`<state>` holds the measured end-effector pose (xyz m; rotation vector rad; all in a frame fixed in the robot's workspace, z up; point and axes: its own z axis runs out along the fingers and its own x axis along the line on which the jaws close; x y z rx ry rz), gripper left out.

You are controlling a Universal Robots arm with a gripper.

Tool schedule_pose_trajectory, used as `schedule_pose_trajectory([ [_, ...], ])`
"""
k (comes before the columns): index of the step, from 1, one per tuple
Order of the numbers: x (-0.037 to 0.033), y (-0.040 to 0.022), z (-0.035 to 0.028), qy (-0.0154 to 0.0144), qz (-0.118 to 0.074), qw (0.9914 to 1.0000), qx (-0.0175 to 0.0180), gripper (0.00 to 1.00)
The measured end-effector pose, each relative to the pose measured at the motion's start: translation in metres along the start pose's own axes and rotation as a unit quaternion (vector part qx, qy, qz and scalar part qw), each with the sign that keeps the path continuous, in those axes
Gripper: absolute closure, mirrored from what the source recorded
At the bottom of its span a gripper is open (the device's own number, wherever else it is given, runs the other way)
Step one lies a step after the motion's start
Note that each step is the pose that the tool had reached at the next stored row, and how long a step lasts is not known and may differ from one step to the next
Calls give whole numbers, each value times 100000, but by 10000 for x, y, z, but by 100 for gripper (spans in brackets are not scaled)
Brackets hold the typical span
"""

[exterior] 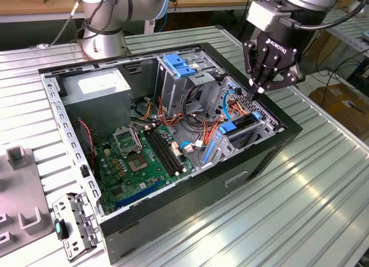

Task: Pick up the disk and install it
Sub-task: 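Insert the second disk wire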

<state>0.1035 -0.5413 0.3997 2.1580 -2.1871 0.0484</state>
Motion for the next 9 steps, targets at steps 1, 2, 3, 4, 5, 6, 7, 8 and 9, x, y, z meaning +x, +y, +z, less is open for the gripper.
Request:
schedule_pose_trajectory([
  [1,-29,0,-4,344,11,99999,-8,89],
  [2,-76,-5,-8,631,16,99998,-12,89],
  [3,-147,-7,-12,878,28,99996,-16,89],
  [4,-187,-10,-15,1115,29,99994,-17,89],
  [5,-220,-15,-17,1361,30,99991,-19,89],
  [6,-274,-23,-21,1693,37,99986,-25,89],
  [7,-329,-33,-26,2001,46,99980,-60,89],
  [8,-363,-39,-27,2145,47,99977,-88,89],
  [9,-452,-43,-21,2508,55,99968,-206,89],
])
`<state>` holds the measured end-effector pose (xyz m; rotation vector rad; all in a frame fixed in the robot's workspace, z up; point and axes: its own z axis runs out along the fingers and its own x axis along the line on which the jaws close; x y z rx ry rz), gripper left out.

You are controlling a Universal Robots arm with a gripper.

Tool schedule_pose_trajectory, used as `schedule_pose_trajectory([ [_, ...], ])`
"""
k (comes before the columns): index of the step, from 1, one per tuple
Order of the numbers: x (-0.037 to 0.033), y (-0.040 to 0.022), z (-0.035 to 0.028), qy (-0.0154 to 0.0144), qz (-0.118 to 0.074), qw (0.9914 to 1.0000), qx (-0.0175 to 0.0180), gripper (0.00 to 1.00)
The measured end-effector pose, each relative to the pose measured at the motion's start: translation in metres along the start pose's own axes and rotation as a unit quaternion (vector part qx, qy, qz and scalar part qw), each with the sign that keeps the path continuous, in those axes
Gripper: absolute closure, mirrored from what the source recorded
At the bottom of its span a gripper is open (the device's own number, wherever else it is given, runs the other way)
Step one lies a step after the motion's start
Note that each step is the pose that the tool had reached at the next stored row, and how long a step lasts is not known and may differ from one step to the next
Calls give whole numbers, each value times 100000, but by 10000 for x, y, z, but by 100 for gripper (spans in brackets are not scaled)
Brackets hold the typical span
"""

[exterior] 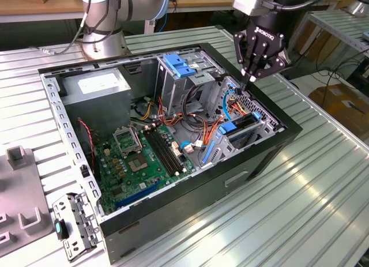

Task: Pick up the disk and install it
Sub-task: 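Insert the second disk wire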

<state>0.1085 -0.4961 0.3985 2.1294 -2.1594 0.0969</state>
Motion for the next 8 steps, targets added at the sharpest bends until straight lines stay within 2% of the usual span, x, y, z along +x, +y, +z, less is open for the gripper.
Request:
schedule_pose_trajectory([
  [1,-139,-1,17,1933,16,99981,-320,89],
  [2,-196,-3,42,3845,52,99925,-500,89],
  [3,-208,-4,73,4263,63,99908,-500,89],
  [4,-215,-4,92,4529,79,99896,-498,89],
  [6,-219,-5,107,4980,89,99875,-492,89],
  [7,-221,-5,111,5136,95,99867,-490,84],
  [8,-224,-6,114,5219,99,99862,-491,84],
])
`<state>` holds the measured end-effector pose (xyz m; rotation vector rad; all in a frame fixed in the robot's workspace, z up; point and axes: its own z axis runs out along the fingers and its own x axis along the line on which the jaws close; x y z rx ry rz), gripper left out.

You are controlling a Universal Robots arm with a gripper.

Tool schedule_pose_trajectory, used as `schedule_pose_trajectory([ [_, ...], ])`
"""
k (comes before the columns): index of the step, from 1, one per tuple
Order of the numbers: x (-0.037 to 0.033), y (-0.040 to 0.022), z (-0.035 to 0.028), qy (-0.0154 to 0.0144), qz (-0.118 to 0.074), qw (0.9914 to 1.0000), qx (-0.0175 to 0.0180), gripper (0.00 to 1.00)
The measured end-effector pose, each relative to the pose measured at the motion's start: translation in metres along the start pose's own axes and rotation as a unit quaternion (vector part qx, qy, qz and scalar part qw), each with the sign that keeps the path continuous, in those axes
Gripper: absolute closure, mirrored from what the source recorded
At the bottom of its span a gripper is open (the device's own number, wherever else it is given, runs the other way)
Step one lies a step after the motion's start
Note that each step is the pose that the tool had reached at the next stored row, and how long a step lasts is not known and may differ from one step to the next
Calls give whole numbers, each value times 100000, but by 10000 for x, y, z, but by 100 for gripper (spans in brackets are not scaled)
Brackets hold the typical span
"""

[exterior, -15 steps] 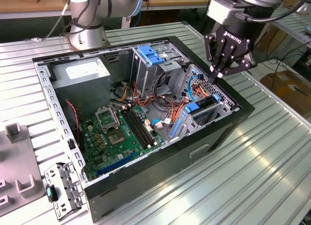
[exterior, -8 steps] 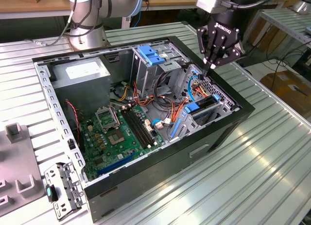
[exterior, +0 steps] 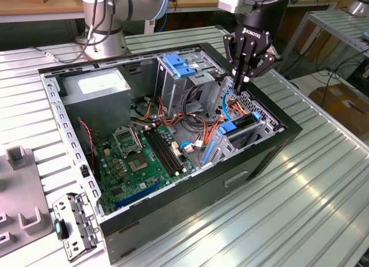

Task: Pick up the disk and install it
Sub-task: 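Insert the second disk wire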

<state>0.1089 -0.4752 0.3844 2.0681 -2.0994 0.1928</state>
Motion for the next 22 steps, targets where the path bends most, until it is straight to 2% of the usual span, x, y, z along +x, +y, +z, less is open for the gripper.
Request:
schedule_pose_trajectory([
  [1,-4,0,3,20,6,100000,1,84],
  [2,-7,0,4,18,9,100000,1,76],
  [6,-13,-2,1,39,5,100000,-3,76],
  [13,-92,-19,11,196,10,100000,-10,76],
  [19,-121,-26,123,508,19,99999,-9,76],
  [21,-128,-27,152,696,31,99998,-8,76],
  [22,-130,-27,164,886,40,99996,-6,76],
])
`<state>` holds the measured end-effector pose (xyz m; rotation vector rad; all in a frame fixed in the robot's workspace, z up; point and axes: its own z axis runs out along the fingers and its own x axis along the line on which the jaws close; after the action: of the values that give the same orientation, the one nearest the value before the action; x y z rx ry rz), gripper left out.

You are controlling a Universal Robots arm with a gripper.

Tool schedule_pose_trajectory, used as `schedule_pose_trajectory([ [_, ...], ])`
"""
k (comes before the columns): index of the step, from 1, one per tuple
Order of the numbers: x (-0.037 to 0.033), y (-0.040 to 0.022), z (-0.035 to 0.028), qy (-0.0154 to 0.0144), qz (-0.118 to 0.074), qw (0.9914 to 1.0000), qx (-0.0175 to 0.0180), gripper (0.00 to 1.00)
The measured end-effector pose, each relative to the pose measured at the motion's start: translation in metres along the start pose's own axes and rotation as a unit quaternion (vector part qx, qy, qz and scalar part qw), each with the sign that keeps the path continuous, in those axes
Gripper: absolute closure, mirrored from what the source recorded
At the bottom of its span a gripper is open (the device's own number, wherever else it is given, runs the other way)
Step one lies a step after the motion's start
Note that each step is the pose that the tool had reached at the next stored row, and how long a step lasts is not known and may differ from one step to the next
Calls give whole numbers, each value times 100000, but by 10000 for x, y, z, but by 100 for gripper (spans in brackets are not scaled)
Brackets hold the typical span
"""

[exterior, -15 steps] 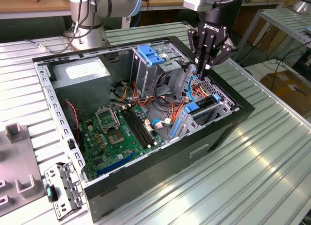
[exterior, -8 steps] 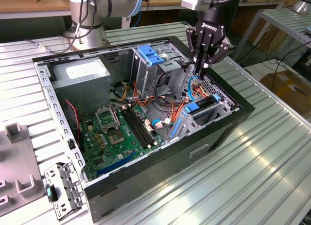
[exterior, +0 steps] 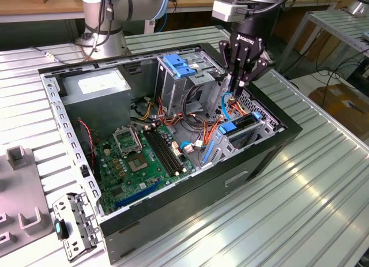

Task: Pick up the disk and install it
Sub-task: 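Insert the second disk wire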

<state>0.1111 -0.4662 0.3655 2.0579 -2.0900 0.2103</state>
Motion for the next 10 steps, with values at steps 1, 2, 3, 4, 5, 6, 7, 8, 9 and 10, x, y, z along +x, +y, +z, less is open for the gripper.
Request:
schedule_pose_trajectory([
  [1,-2,-1,9,220,9,100000,3,76],
  [2,-6,-3,16,492,27,99999,4,76],
  [3,-9,-4,22,742,41,99997,7,76],
  [4,-15,-6,33,1234,60,99992,11,78],
  [5,-23,-8,46,2153,93,99977,22,84],
  [6,-28,-9,56,2808,121,99960,31,84],
  [7,-31,-11,67,3160,139,99950,32,84],
  [8,-33,-11,71,3185,139,99949,33,84],
  [9,-33,-11,73,3184,139,99949,34,84],
  [10,-33,-12,75,3177,140,99949,34,84],
])
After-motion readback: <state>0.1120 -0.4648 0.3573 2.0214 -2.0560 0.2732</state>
